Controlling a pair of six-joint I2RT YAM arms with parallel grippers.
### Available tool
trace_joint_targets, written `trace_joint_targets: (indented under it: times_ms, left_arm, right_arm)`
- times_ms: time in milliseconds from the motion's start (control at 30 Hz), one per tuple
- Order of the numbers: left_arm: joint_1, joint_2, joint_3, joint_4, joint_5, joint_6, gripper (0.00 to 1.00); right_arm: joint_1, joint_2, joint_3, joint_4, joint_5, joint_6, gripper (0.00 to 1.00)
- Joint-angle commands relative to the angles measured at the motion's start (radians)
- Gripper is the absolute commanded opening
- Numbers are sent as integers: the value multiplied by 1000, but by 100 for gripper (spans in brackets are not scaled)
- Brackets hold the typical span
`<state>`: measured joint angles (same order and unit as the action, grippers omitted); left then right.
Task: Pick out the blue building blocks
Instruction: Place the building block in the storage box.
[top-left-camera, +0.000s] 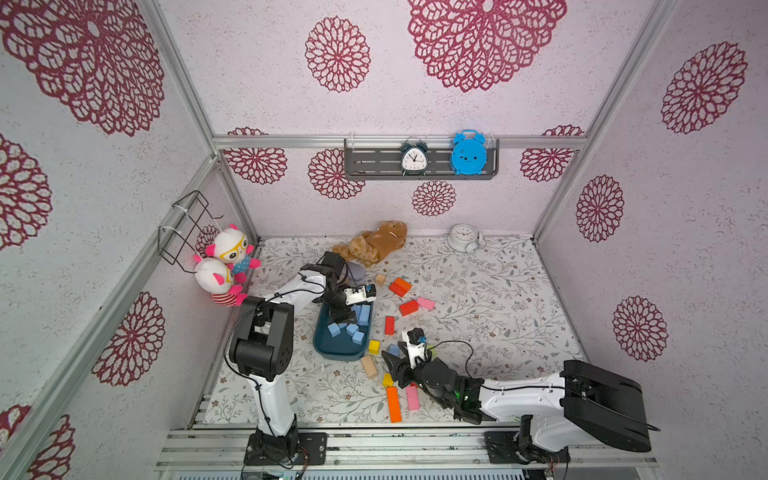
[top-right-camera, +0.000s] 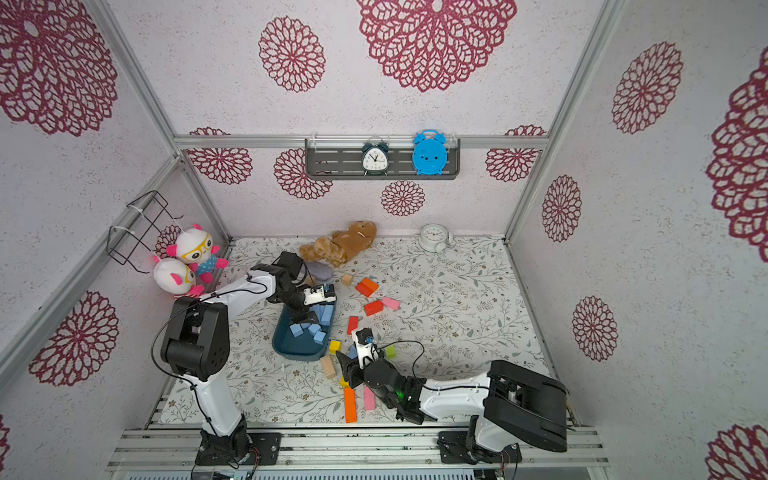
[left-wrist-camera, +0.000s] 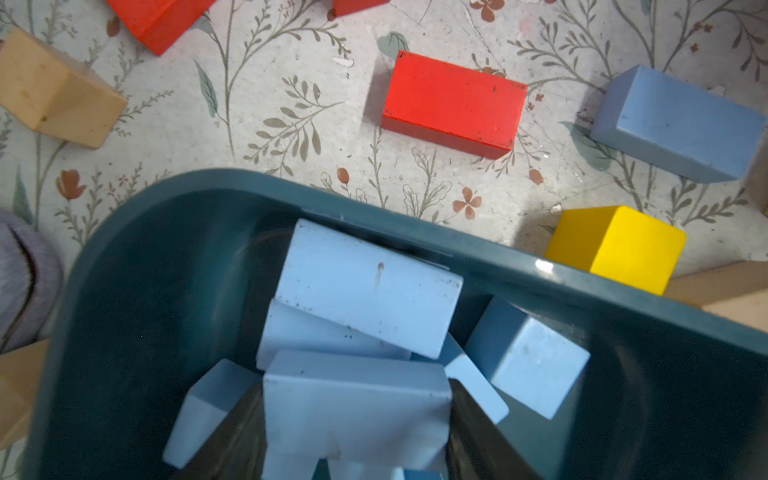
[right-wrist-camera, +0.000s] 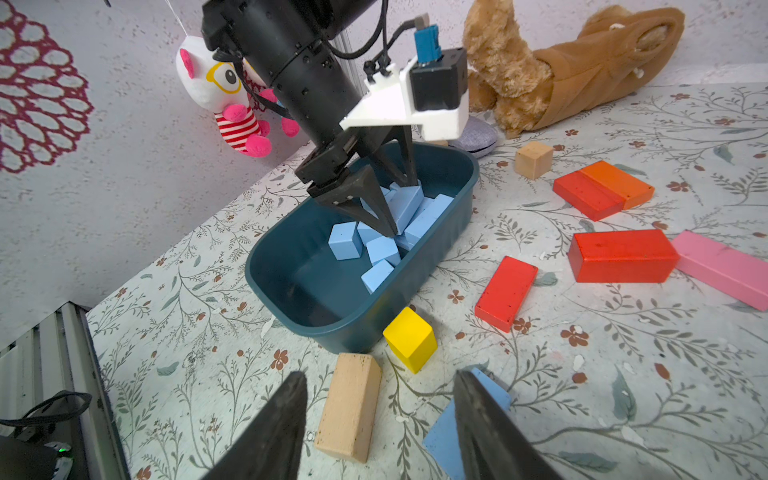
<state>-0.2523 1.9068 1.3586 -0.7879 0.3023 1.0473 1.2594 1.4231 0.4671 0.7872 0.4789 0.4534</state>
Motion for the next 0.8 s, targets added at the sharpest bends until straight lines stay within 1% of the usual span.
trace_joint_targets:
  times_ms: [0, 100, 200, 267, 333, 400, 567, 667, 767]
  left_arm:
    - [-8, -9, 3, 56, -16, 274, 56]
    - [-12, -10, 4, 74, -15, 286, 57]
    - [-18, -8, 6, 71, -16, 308, 68]
    - [-19, -10, 5, 77, -24, 310, 79]
    - [-20, -19, 3, 79, -19, 309, 84]
    - [-21, -33, 2, 79, -7, 310, 85]
    - [-38, -102, 1, 50, 26, 285, 86]
    - [-79, -166, -28, 34, 48, 267, 86]
    - [-146, -235, -89, 33, 56, 258, 86]
  right_arm:
    - [4, -25, 3, 23, 25, -9, 59]
    - [4, -34, -6, 24, 29, -3, 59]
    - [3, -42, -14, 26, 32, 5, 59]
    - [4, -48, -19, 24, 32, 9, 59]
    - [3, -53, -22, 24, 35, 11, 59]
    - [6, -56, -28, 24, 38, 16, 59]
    - [7, -72, -46, 19, 45, 31, 59]
    - [8, -94, -70, 12, 79, 61, 59]
    - [8, -136, -114, 9, 123, 111, 59]
